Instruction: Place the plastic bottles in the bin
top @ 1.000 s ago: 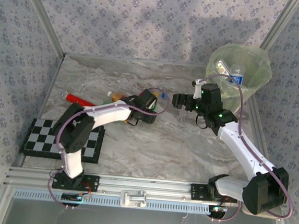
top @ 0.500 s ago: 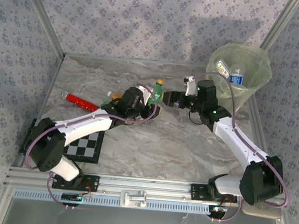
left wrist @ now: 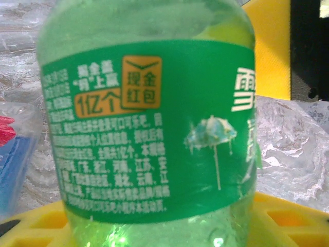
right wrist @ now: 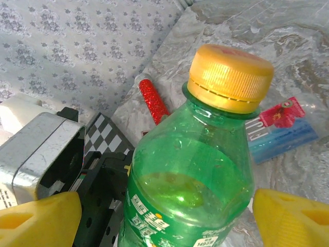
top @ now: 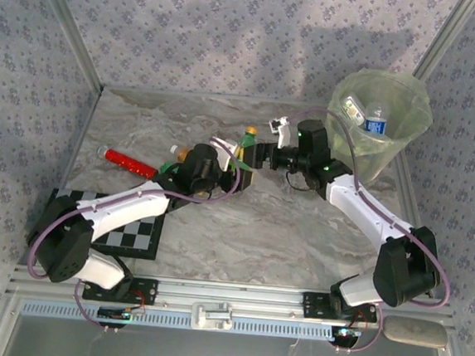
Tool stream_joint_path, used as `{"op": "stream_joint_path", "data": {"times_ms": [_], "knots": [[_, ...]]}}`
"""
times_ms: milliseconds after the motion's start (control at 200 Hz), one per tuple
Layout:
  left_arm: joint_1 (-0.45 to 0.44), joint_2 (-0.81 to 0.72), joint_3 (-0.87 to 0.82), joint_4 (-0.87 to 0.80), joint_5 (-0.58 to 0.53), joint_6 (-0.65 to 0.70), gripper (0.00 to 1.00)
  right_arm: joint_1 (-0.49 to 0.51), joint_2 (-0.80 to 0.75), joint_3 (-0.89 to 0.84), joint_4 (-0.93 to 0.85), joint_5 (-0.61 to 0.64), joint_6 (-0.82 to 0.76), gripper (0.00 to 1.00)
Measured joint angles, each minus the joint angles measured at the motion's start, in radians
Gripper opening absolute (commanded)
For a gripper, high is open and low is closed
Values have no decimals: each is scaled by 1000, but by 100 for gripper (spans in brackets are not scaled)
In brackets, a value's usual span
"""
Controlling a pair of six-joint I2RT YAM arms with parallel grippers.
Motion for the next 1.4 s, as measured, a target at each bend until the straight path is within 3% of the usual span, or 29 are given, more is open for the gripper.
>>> {"op": "stream_joint_path", "data": {"times_ms": [575, 725, 885, 1159, 1399], "knots": [[-23, -75, -59, 79, 25, -2, 58, 26, 62, 33, 18, -33, 21, 86], [-23, -76, -68, 93, 30, -2, 59, 29, 63, 33, 24, -35, 23, 74], [-23, -76, -69, 93, 27, -2, 71, 33, 63, 37, 30, -43, 32, 57], [-25, -86, -69, 102, -14, 2, 98, -8, 61, 37, -8, 16, 15, 55], [-24, -88, -71, 76, -163, -32, 100, -89, -5, 46, -160, 145, -68, 54]]}}
